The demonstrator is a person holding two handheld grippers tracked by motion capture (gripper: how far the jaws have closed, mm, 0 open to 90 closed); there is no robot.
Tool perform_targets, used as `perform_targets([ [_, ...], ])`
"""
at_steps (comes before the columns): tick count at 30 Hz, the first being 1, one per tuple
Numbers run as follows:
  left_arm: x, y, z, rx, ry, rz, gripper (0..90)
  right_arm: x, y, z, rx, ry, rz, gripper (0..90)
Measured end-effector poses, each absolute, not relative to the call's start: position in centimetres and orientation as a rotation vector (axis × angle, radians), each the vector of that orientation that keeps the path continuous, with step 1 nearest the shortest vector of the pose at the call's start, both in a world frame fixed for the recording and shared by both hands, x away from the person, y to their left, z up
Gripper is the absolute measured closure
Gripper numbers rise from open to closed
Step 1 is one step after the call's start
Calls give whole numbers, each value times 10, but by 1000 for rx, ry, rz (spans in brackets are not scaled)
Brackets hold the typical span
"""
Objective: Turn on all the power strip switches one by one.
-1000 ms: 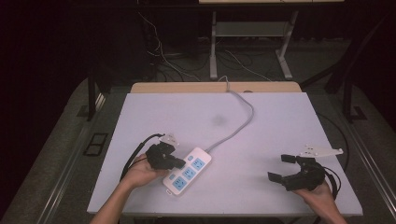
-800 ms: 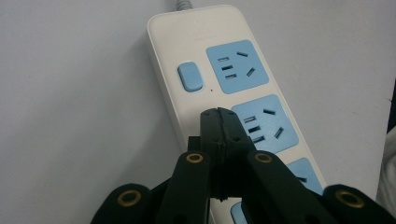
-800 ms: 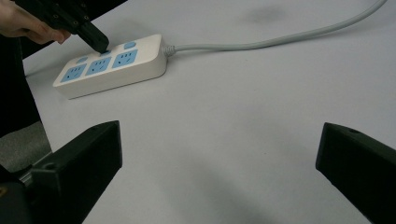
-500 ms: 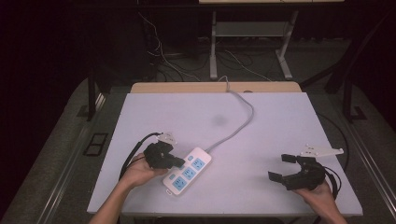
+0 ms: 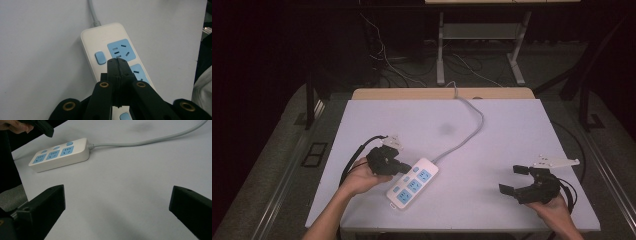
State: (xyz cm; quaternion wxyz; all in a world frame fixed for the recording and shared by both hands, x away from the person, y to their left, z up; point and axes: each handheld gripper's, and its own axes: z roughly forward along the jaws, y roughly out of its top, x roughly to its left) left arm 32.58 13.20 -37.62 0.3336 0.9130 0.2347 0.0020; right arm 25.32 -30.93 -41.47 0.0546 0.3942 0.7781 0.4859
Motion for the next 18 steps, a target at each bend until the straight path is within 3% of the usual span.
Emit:
perform_targets([
  [18, 341, 115, -365, 2395, 587, 19, 894, 253, -309, -414, 1199, 2364, 1478, 3],
])
